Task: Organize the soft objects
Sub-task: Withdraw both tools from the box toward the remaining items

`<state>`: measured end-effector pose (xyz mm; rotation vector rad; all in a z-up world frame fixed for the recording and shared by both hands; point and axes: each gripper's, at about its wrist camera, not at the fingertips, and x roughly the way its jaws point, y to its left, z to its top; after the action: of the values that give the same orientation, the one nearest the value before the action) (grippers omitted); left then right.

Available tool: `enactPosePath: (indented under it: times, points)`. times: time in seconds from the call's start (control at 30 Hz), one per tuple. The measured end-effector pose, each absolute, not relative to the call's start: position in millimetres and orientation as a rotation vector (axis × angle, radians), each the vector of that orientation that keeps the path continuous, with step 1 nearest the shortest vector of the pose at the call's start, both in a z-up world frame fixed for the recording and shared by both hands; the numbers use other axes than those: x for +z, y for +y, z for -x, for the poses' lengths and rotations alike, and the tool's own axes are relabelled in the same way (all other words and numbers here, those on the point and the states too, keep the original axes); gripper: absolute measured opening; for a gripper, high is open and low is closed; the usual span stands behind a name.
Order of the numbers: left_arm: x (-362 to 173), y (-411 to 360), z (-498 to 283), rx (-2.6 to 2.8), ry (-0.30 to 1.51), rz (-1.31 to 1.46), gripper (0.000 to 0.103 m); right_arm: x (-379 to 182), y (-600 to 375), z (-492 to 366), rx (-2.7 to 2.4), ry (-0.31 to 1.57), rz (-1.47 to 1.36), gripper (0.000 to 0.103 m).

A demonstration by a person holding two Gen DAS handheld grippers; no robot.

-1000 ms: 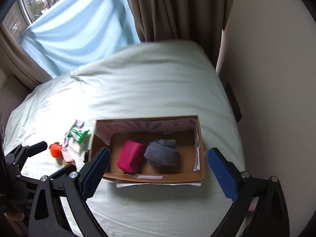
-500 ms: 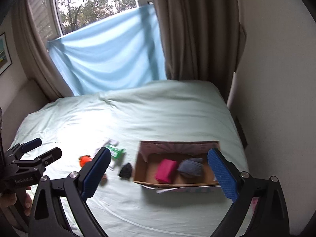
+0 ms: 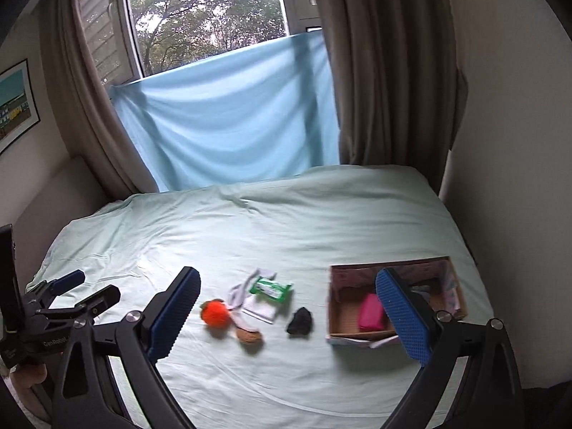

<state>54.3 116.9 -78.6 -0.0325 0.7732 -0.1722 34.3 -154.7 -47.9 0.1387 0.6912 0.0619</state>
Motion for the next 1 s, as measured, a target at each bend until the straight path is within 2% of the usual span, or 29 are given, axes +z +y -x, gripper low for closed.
enactPosePath:
  times: [0.27, 0.5, 1.0]
  points:
    - [-113, 177, -86, -0.267, 0.817, -0.004, 0.103, -76, -91, -48, 0.024, 0.700, -0.182, 0.098]
    - [-159, 186, -121, -0.337, 0.863, -0.083, 0.103, -124, -64, -68, 0.028, 0.751, -0.238, 0.098]
    - [-299, 157, -217, -0.434, 1.050, -0.194, 0.103, -297, -47, -126, 0.008, 1.006, -0.258, 0.098]
